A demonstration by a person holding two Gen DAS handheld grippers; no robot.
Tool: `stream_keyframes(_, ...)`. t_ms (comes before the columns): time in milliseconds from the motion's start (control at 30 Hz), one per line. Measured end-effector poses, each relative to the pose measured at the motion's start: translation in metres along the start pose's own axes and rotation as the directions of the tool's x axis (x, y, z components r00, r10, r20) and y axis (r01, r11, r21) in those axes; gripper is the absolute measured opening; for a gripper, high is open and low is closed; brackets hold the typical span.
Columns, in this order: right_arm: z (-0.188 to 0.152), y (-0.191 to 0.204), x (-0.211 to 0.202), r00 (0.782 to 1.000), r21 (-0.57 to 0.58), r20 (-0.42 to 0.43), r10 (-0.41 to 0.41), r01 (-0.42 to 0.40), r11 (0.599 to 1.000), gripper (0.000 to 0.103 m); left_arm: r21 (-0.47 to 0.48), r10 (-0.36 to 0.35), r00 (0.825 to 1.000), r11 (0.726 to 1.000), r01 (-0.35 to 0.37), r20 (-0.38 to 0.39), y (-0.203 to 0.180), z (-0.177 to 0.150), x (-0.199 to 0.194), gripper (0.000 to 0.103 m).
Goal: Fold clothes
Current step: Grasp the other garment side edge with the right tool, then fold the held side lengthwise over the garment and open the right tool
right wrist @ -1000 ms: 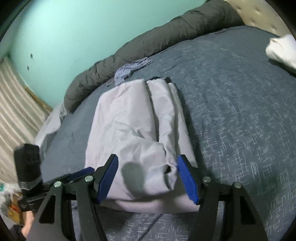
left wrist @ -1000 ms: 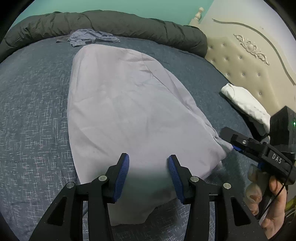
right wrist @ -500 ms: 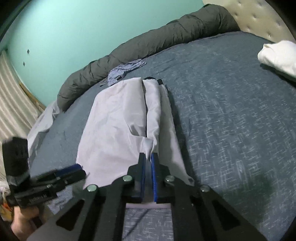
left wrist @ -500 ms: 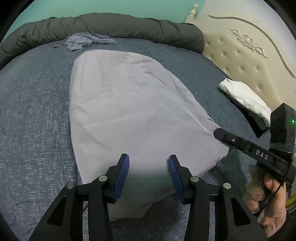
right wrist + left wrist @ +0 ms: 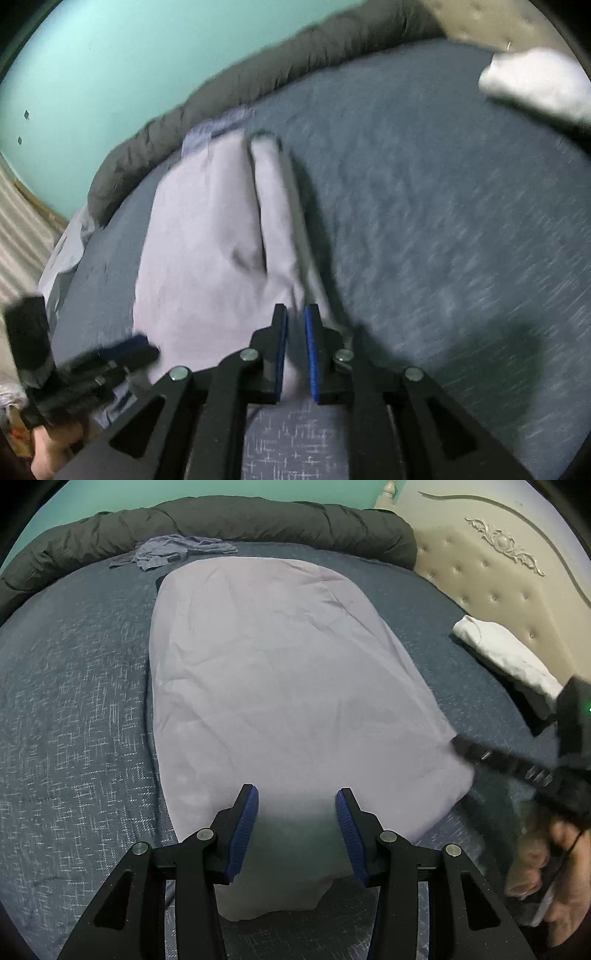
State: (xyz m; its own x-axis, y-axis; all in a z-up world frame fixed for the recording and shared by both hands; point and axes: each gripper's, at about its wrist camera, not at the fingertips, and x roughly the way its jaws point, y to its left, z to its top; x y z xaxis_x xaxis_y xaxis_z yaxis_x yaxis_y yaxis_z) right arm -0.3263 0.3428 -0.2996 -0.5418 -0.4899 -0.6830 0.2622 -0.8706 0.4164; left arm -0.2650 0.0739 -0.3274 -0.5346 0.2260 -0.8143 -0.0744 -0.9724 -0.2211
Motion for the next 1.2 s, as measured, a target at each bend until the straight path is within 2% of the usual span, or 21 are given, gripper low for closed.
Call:
stream_keyframes(33,0.005,0.007,-0.007,0.999,-0.02,0.023,0.04,-0.039,0.999,0.012,0.0,0.0,1.0,1.0,0.0,0.001,0.0,-0.001,0.0,0.048)
stream_keyframes(133,0.008,0.032,-0.008,0.993,-0.097,0.015,0.121,-0.119,0.988,0.012,-0.003,-0.006,1.0,1.0,0.006,0.006,0.003,-0.002,0.001,0.048)
stream_keyframes(233,-0.004,0.056,0.019,0.994,-0.178,-0.067,0.088,-0.098,0.979,0.012,-0.004,-0.006,1.0,1.0,0.006,0.005,0.003,-0.003,0.002,0.048)
stream_keyframes(300,-0.011,0.054,0.037,0.993,-0.174,-0.109,0.053,-0.071,0.982,0.012,-0.006,-0.004,1.0,1.0,0.004,0.002,0.004,-0.003,0.003,0.048)
stream_keyframes(433,-0.023,0.041,0.066,0.984,-0.146,-0.179,-0.007,-0.02,0.989,0.004,-0.011,-0.021,1.0,1.0,0.021,-0.003,0.005,-0.006,0.006,0.048)
stream_keyframes(600,-0.026,0.043,0.07,0.981,-0.155,-0.19,-0.036,0.007,0.988,0.003,0.008,-0.031,0.999,0.999,0.031,-0.01,0.005,-0.007,-0.004,0.048)
stream_keyframes(700,-0.02,0.051,0.063,0.985,-0.148,-0.167,-0.031,0.006,0.989,0.003,-0.004,-0.038,0.999,0.999,0.038,-0.006,0.012,-0.01,-0.012,0.048)
stream_keyframes(833,0.0,0.076,0.051,0.991,-0.237,-0.124,-0.049,0.018,0.971,0.003,-0.005,-0.047,0.999,0.999,0.047,-0.001,0.02,-0.016,-0.016,0.048)
stream_keyframes(1000,0.027,0.106,0.065,0.989,-0.352,-0.12,-0.091,0.043,0.935,0.003,-0.012,-0.067,0.998,0.998,0.067,0.006,0.024,-0.018,-0.016,0.048)
stream_keyframes(1200,0.031,0.091,0.1,0.964,-0.394,-0.204,-0.169,0.077,0.916,0.003,-0.021,-0.084,0.996,0.996,0.084,0.007,0.027,-0.019,-0.014,0.048)
